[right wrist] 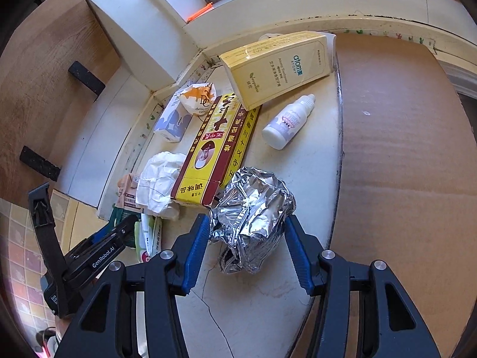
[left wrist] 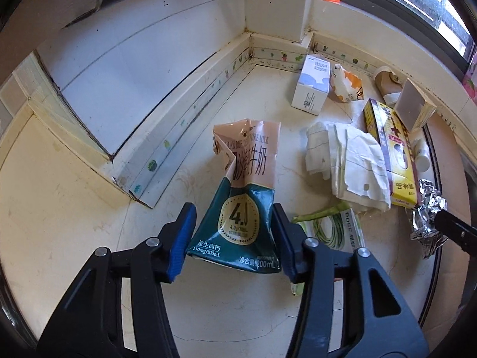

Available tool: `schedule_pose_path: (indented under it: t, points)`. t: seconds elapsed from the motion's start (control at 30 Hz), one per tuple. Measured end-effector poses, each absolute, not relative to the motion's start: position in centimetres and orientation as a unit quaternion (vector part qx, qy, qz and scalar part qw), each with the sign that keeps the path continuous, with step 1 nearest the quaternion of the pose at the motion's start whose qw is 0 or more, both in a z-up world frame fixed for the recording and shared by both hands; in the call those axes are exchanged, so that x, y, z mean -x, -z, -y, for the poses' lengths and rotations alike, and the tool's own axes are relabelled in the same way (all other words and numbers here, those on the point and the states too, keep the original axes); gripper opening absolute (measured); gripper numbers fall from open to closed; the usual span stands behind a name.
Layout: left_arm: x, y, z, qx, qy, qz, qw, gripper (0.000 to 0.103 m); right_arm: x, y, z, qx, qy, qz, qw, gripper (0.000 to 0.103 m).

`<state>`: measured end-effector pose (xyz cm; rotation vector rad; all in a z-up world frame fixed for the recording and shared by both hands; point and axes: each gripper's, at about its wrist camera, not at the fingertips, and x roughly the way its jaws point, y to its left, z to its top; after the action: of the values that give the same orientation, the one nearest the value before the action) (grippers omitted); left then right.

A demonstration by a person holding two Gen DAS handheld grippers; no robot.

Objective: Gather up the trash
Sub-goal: 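Grasp the green milk carton with the left tool while the right tool grasps the foil ball, then carry the milk carton and foil ball down over the floor bin with both tools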

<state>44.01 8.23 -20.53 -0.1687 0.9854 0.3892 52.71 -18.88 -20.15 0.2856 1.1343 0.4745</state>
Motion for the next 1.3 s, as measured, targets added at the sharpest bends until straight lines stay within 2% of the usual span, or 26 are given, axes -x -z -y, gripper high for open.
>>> schedule_pose_path:
  t: [0.3, 0.7, 1.3]
  points:
    - [-42.3, 19.6, -7.8, 0.086, -0.186, -0.467, 0.860, 0.047, -51.4, 19.8, 18.9, -0.123, -0.227, -0.527, 0.810, 0.045]
    - [-36.8, 16.1, -5.7, 0.068, -0.144, -0.467, 0.870, 0.047, -46.0, 17.3, 21.2, -0.152, -0.206, -0.504, 0.825, 0.045]
    - [-24.7, 10.9, -4.9, 0.042, -0.032, -0.441, 0.896, 0.047, -29.1, 10.3, 20.8, -0.162, -0.179, -0.446, 0.862, 0.045]
